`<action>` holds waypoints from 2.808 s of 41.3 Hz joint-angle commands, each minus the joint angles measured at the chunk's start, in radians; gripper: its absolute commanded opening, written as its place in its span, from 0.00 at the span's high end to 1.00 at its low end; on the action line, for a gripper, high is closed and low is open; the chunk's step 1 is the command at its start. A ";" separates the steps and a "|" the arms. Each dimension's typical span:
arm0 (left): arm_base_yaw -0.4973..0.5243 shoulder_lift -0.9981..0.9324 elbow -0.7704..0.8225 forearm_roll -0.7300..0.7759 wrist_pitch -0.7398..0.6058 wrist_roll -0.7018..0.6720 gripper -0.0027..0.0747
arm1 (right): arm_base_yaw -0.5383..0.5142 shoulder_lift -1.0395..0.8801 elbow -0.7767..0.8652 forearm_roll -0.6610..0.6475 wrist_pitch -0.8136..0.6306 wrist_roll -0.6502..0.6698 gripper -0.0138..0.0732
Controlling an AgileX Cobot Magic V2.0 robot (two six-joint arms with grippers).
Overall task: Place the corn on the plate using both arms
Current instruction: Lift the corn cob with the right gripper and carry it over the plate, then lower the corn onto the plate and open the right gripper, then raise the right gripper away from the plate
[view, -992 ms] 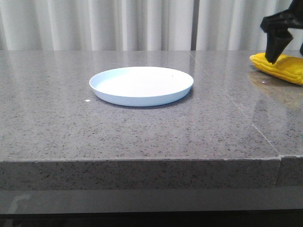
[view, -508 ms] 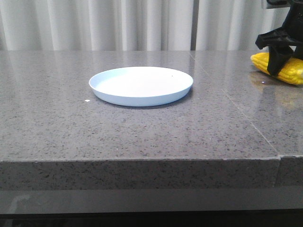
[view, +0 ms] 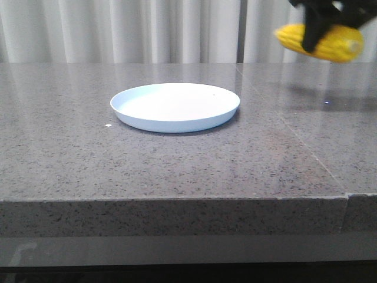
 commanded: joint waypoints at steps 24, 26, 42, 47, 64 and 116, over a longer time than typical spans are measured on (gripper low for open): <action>-0.003 0.005 -0.026 -0.012 -0.072 -0.010 0.40 | 0.355 0.077 -0.107 0.147 -0.100 -0.010 0.54; -0.003 0.005 -0.026 -0.012 -0.072 -0.010 0.40 | 0.355 0.097 -0.107 0.147 -0.107 -0.010 0.54; -0.003 0.005 -0.026 -0.012 -0.072 -0.010 0.40 | 0.354 0.143 -0.109 0.147 -0.108 -0.010 0.20; -0.003 0.005 -0.026 -0.012 -0.072 -0.010 0.40 | 0.354 0.129 -0.110 0.139 -0.081 -0.010 0.17; -0.003 0.005 -0.026 -0.012 -0.072 -0.010 0.40 | 0.354 -0.109 -0.106 0.018 0.061 -0.009 0.17; -0.003 0.005 -0.026 -0.012 -0.088 -0.010 0.40 | 0.354 -1.114 0.627 0.010 0.112 -0.009 0.17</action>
